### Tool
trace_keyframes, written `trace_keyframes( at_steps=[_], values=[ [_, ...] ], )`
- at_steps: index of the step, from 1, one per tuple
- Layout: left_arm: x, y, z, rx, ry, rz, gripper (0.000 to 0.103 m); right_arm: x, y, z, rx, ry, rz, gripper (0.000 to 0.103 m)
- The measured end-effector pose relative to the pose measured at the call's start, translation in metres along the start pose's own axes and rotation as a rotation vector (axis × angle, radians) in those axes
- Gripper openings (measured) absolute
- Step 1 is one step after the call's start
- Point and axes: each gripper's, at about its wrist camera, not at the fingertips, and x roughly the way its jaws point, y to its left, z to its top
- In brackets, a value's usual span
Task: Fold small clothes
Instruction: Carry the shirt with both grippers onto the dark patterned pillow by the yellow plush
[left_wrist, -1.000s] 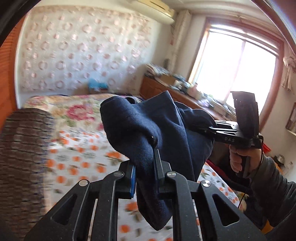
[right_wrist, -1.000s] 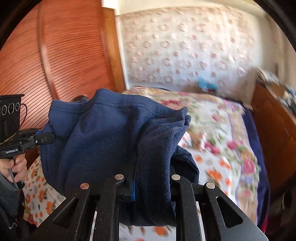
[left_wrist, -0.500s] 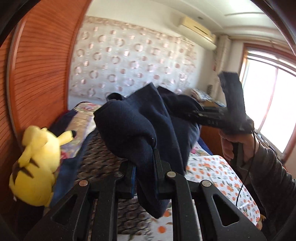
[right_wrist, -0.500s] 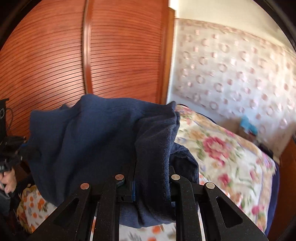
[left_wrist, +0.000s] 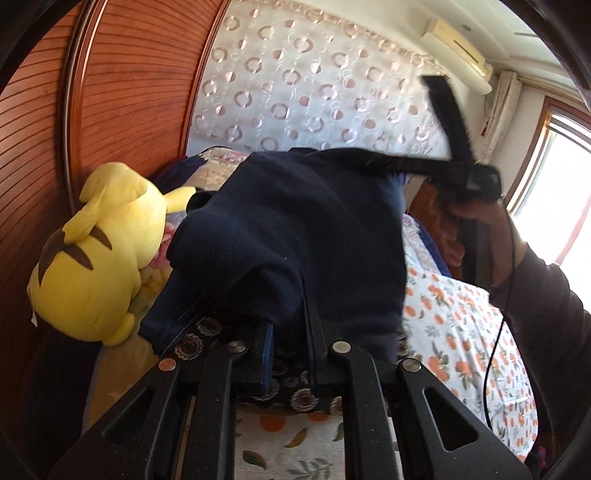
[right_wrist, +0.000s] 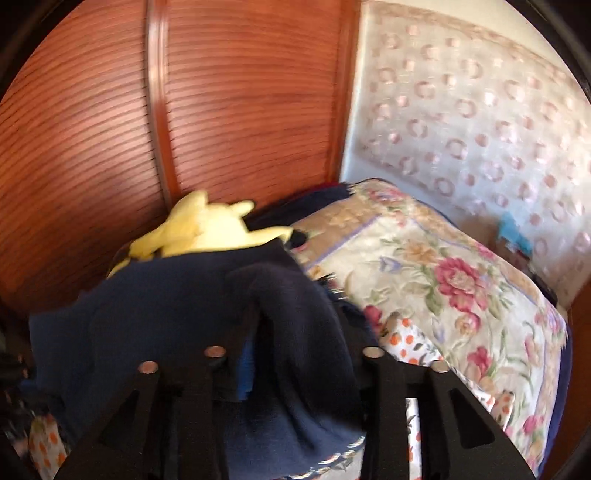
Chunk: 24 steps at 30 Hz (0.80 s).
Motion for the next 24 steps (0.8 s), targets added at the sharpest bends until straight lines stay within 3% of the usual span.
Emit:
trace_keyframes(
  at_steps=[4,6,8,11,18,24],
  values=[
    [0.006,0.003,-0.003,0.007,0.007,0.018,0.015,-0.025,-0.007,0.000,0.002,-0.158,-0.071,0.048],
    [0.008,0.004,-0.001,0.005,0.008,0.019,0.015,-0.033,-0.005,-0.003,-0.004,-0.187,0.026,0.048],
    [0.007,0.004,0.001,0.006,0.009,0.022,0.015,-0.038,0.000,-0.011,-0.017,-0.179,0.103,0.048],
    [0.001,-0.002,-0.003,0.012,0.012,0.033,0.015,-0.027,-0.002,-0.020,-0.025,-0.144,0.151,0.048],
    [0.008,-0.001,-0.005,0.019,0.029,0.045,0.015,0.021,-0.032,-0.033,-0.035,-0.092,0.063,0.048],
    [0.006,-0.009,-0.006,0.043,0.024,0.071,0.015,0.037,-0.017,-0.031,-0.013,-0.118,0.032,0.048]
  ],
)
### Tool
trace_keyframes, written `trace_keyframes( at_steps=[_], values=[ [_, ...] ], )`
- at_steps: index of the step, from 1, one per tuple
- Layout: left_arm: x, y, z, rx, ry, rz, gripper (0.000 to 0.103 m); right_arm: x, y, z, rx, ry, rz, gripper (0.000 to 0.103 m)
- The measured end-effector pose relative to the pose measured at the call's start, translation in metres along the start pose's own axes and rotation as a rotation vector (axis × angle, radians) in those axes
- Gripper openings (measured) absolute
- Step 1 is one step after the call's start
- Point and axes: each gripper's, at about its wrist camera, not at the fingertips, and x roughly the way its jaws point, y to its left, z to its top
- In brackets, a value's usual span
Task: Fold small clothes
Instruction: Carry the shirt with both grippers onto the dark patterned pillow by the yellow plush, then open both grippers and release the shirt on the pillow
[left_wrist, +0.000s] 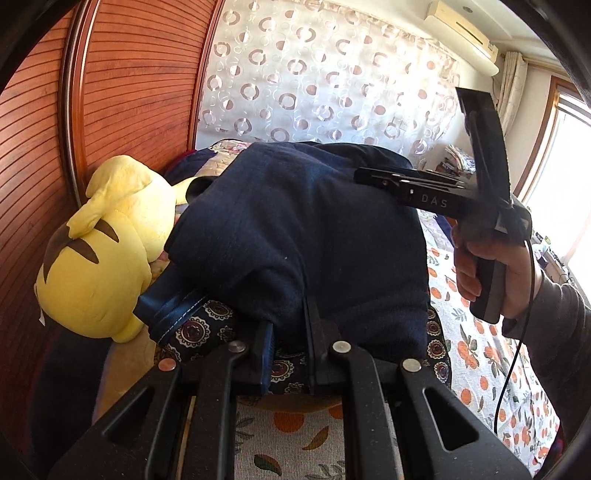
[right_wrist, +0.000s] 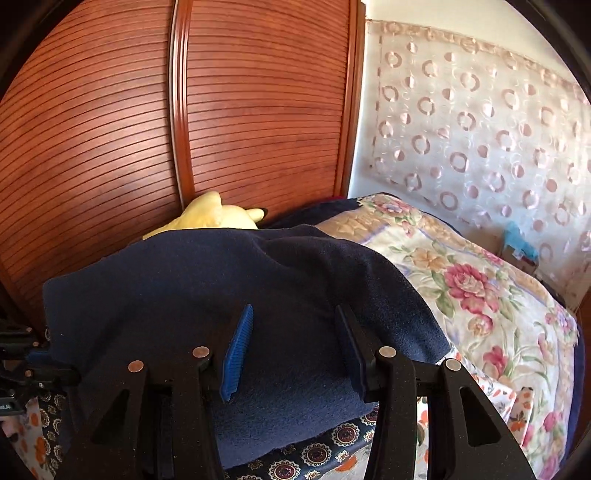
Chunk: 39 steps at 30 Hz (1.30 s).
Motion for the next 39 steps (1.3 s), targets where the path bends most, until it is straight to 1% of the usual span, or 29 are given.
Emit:
trace_keyframes(
  at_steps=[5,7,10,11,12,13,14,15,16,17,18,19,21,22,25,30,31,32,33,39],
  values=[
    [-0.018,-0.008,0.005,0.018,-0.033,0.046,0.015,-0.015,0.005,0.004,0.041,-0.038,-0.027,0.048],
    [-0.023,-0.013,0.006,0.032,-0.038,0.073,0.015,-0.039,0.023,-0.013,0.057,-0.058,-0.029,0.048],
    [-0.033,-0.022,0.004,0.066,-0.047,0.105,0.015,-0.060,0.033,-0.025,0.083,-0.075,-0.019,0.048],
    [-0.036,-0.024,0.004,0.076,-0.051,0.114,0.016,-0.072,0.041,-0.037,0.087,-0.078,-0.021,0.048],
    [-0.039,-0.027,0.003,0.086,-0.058,0.117,0.026,-0.080,0.045,-0.044,0.090,-0.079,-0.026,0.048],
    [-0.043,-0.030,0.002,0.093,-0.067,0.109,0.032,-0.084,0.048,-0.048,0.093,-0.079,-0.030,0.048],
    [-0.046,-0.033,0.001,0.100,-0.074,0.102,0.034,-0.091,0.049,-0.052,0.096,-0.079,-0.035,0.048],
    [-0.050,-0.037,0.000,0.108,-0.078,0.096,0.042,-0.095,0.051,-0.055,0.100,-0.080,-0.041,0.048],
    [-0.054,-0.042,-0.001,0.121,-0.086,0.087,0.047,-0.102,0.055,-0.058,0.104,-0.081,-0.045,0.048],
    [-0.058,-0.047,-0.002,0.133,-0.092,0.082,0.047,-0.109,0.056,-0.061,0.111,-0.084,-0.049,0.048],
    [-0.061,-0.052,-0.002,0.143,-0.097,0.082,0.050,-0.120,0.059,-0.065,0.116,-0.089,-0.052,0.048],
    [-0.065,-0.057,-0.002,0.154,-0.104,0.088,0.064,-0.130,0.061,-0.070,0.122,-0.094,-0.056,0.048],
    [-0.074,-0.067,-0.004,0.168,-0.139,0.081,0.080,-0.152,0.067,-0.078,0.130,-0.104,-0.066,0.048],
    [-0.080,-0.075,-0.006,0.179,-0.157,0.083,0.080,-0.163,0.070,-0.081,0.135,-0.110,-0.071,0.048],
    [-0.088,-0.090,-0.010,0.208,-0.167,0.087,0.081,-0.189,0.078,-0.094,0.144,-0.129,-0.092,0.048],
    [-0.096,-0.114,-0.017,0.242,-0.159,0.069,0.081,-0.236,0.093,-0.121,0.167,-0.150,-0.129,0.048],
    [-0.097,-0.121,-0.020,0.255,-0.155,0.051,0.081,-0.244,0.096,-0.124,0.173,-0.153,-0.138,0.049],
    [-0.099,-0.126,-0.022,0.266,-0.152,0.035,0.081,-0.252,0.098,-0.129,0.182,-0.156,-0.150,0.054],
    [-0.100,-0.131,-0.024,0.272,-0.154,0.030,0.081,-0.260,0.099,-0.134,0.192,-0.159,-0.160,0.056],
    [-0.108,-0.165,-0.037,0.302,-0.156,-0.006,0.081,-0.310,0.116,-0.163,0.259,-0.174,-0.232,0.061]
  ],
)
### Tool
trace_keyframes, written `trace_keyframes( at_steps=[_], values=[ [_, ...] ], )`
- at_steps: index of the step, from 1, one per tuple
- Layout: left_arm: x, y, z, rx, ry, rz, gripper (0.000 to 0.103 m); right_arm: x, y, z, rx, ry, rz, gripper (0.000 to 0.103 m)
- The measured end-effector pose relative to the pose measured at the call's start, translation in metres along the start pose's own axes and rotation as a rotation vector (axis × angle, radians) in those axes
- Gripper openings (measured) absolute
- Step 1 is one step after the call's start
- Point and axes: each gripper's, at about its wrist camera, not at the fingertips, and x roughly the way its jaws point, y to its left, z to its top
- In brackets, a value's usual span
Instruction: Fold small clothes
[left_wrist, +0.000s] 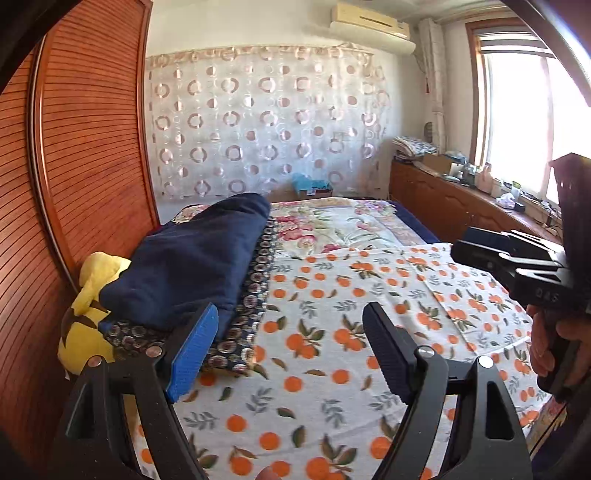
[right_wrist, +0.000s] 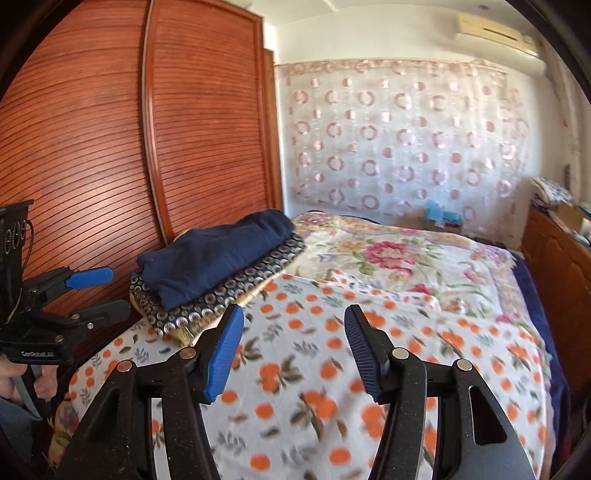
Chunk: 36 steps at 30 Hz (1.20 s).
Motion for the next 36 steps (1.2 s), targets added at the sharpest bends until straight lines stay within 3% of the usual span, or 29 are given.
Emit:
trace_keyframes(
  at_steps=[2,16,21,26,36],
  values=[
    [-0.003,-0.010,0.000,0.011,-0.003,-0.016,0.081,-0.017,0.002,-0.006,0.022,-0.002,-0.051,0.067],
    [-0.041,-0.059,0.001,0.031,-0.031,-0.037,0.081,-0.127,0.044,-0.030,0.084,-0.064,-0.207,0.067],
    [-0.054,-0.068,0.003,0.033,-0.050,-0.032,0.081,-0.148,0.059,-0.042,0.089,-0.086,-0.233,0.067],
    [-0.067,-0.071,0.005,0.030,-0.075,-0.036,0.081,-0.158,0.072,-0.049,0.103,-0.101,-0.257,0.082],
    [-0.079,-0.074,0.004,0.017,-0.108,-0.017,0.081,-0.168,0.077,-0.058,0.122,-0.112,-0.291,0.083]
  ],
)
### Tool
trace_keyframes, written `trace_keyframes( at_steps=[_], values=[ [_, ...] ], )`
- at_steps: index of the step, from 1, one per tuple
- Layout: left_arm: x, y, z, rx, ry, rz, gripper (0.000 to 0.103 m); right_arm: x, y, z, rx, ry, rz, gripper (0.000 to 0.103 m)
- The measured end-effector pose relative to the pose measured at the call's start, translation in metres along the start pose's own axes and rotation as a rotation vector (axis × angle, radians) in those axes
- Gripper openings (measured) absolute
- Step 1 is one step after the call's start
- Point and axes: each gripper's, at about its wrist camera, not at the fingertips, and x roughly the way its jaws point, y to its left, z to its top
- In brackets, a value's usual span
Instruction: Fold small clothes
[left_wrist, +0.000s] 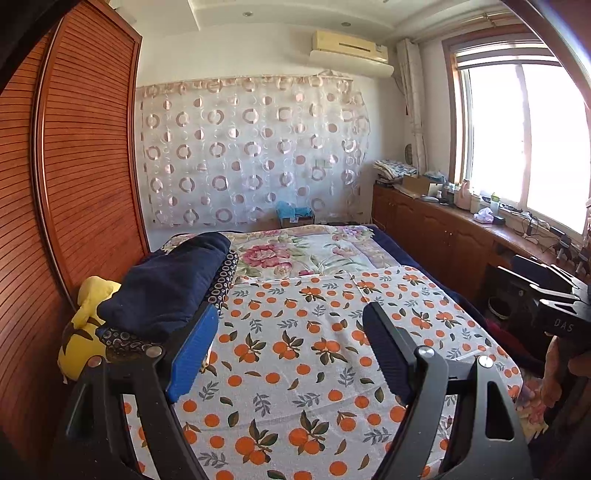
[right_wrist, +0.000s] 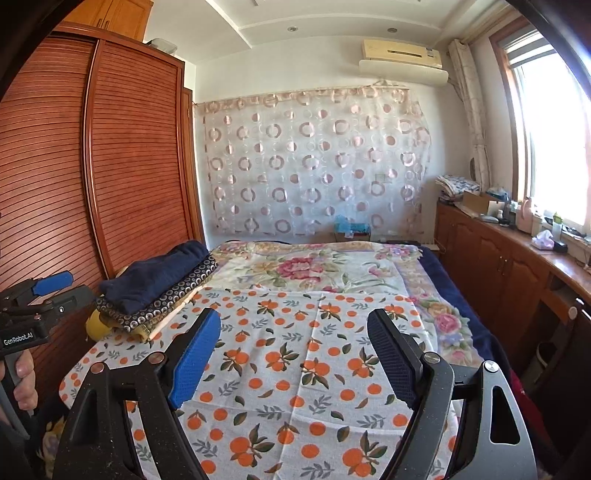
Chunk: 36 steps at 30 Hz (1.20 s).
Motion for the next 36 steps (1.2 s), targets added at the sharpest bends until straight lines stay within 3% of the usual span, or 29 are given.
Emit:
trace_keyframes(
  at_steps=[36],
  values=[
    [0.002,0.003,-0.004,-0.006,0.008,0.005,0.081,0.006,-0.022,0.002,-0.014,-0.007,0.013,0.083]
  ],
)
